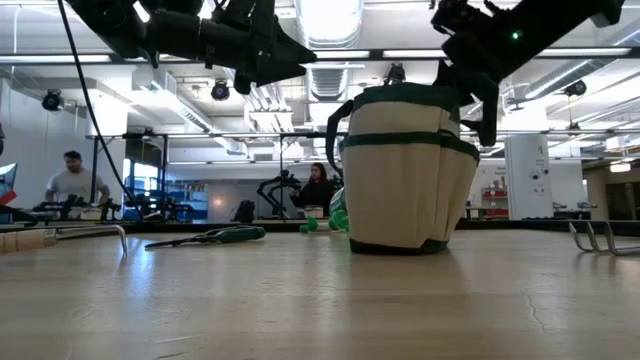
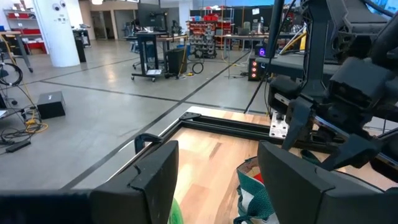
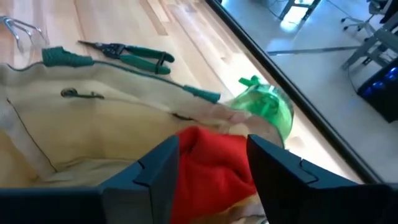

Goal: Pick & Place Garden tools in Gardening bag
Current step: Put the spray bottle into the gardening bag

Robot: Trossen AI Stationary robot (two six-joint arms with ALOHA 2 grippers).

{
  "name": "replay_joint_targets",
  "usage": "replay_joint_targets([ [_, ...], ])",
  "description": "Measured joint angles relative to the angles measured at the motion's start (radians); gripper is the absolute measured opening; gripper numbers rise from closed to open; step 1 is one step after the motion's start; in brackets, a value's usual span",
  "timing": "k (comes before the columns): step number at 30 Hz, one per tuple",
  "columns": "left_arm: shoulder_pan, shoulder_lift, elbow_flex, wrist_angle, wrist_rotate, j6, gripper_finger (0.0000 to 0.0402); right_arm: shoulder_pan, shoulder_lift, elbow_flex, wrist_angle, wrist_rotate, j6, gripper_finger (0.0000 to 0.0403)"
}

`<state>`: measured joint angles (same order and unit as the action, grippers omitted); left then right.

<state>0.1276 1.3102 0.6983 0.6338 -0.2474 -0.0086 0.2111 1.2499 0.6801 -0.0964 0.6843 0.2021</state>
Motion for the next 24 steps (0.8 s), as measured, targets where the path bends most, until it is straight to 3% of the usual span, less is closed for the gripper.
replay_joint_targets([
  [15,0.000,0.000,0.000,-0.009,0.000,-0.010,0.0220,0.000,-0.026,0.097,-0.081,0.058,-0.116,0.0171],
  [24,0.000,0.000,0.000,-0.031,0.000,-0.014,0.0220,0.000,-0.205,0.127,-0.261,0.181,-0.027,0.0151],
])
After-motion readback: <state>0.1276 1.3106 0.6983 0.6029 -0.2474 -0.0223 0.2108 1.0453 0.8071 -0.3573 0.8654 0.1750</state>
